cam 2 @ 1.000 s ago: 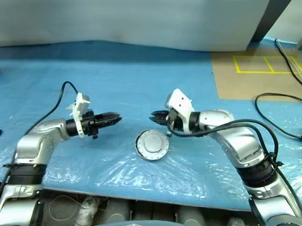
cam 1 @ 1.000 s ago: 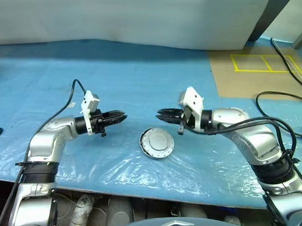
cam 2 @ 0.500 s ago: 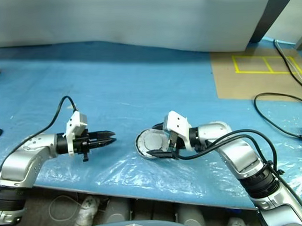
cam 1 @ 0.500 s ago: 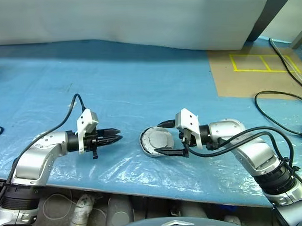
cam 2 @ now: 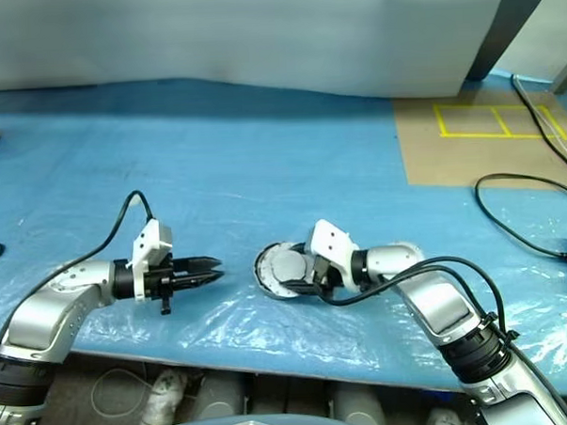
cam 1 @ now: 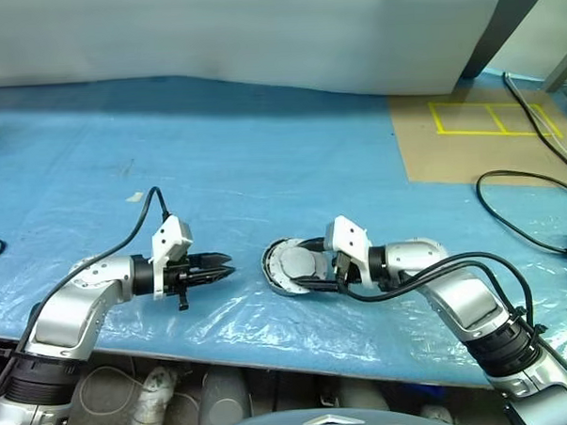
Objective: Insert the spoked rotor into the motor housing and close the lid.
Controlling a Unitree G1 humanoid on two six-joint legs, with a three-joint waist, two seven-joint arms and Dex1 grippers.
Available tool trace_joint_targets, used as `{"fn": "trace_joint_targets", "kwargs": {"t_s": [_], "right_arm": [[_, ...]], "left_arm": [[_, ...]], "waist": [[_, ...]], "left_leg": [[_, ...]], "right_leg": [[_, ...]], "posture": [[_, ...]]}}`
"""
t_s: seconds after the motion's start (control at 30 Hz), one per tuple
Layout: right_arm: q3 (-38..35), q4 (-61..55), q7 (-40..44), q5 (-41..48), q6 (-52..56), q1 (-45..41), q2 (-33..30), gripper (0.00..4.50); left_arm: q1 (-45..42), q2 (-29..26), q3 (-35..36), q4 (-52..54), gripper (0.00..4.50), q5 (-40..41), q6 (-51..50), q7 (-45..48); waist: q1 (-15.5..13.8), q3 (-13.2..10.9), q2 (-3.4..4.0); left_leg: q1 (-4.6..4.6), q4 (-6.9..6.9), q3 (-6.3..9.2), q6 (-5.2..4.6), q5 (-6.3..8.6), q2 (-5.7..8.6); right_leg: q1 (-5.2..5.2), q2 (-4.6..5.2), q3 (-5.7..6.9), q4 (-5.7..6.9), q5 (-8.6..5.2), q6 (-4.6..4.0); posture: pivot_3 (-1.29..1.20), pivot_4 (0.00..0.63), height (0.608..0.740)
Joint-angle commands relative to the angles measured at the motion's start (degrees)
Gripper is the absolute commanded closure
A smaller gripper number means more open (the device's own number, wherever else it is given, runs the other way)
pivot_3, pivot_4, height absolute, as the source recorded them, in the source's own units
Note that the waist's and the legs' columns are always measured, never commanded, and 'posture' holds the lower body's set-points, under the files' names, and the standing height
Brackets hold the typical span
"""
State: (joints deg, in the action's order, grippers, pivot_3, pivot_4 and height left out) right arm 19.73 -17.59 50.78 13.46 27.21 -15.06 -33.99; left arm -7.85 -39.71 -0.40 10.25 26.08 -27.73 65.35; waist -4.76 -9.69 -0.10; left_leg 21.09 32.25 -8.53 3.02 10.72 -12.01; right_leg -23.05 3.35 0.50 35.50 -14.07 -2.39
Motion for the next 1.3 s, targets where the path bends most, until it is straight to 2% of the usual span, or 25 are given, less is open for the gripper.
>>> {"fn": "trace_joint_targets", "kwargs": {"t_s": [0.03,0.23,0.37,0.57,0.8,1.3], "right_arm": [[-0.1,-1.5,-1.6,-0.8,0.3,0.3,1.2,1.55],[-4.3,0.9,-6.1,2.8,6.2,-1.7,7.1,1.55],[-7.0,-0.5,-5.0,6.6,10.0,-3.2,7.7,1.55],[-2.2,1.6,-5.6,-0.4,4.9,-2.0,5.8,1.55],[-5.0,4.2,-9.0,1.0,6.5,-3.5,10.5,1.55],[1.4,9.8,-11.6,-8.3,-1.4,-3.4,12.1,1.55]], "left_arm": [[0.7,-0.4,0.2,1.7,3.36,0.4,0.8,-0.2],[1.3,-0.1,0.1,2.1,3.36,0.6,0.8,-0.8],[1.5,0.2,-0.1,1.5,3.36,0.4,1.2,-1.2],[0.6,1.1,-0.5,0.6,3.36,0.2,1.5,-1.7],[1.0,1.6,-0.8,0.3,3.36,-0.1,2.0,-2.1],[-0.3,2.3,-1.3,-1.1,3.36,-0.6,2.4,-2.8]], "waist": [[0.1,0.0,0.0],[0.8,0.0,0.0],[0.8,0.0,0.0],[0.8,0.0,0.0],[0.8,0.0,0.0],[1.0,0.0,0.0]], "left_leg": [[-0.01,0.01,0.0,0.0,0.0,0.0],[-0.03,0.02,0.0,0.0,0.0,-0.01],[-0.02,0.07,0.0,-0.02,-0.01,0.03],[-0.01,0.03,0.0,-0.02,-0.02,0.02],[-0.05,0.06,-0.01,-0.02,-0.01,0.02],[-0.13,0.08,-0.01,-0.02,-0.02,0.03]], "right_leg": [[0.0,0.0,0.0,0.01,0.0,0.0],[-0.01,-0.01,-0.01,0.08,0.0,-0.01],[-0.01,0.02,-0.06,0.11,0.0,-0.01],[-0.02,-0.01,-0.04,0.09,0.0,-0.01],[-0.02,0.0,-0.07,0.14,0.0,-0.01],[0.01,0.0,-0.08,0.21,0.0,-0.01]], "posture": [[0.0,0.15,0.74],[0.0,0.15,0.74],[0.0,0.15,0.74],[0.0,0.15,0.74],[0.0,0.15,0.74],[0.0,0.15,0.74]]}}
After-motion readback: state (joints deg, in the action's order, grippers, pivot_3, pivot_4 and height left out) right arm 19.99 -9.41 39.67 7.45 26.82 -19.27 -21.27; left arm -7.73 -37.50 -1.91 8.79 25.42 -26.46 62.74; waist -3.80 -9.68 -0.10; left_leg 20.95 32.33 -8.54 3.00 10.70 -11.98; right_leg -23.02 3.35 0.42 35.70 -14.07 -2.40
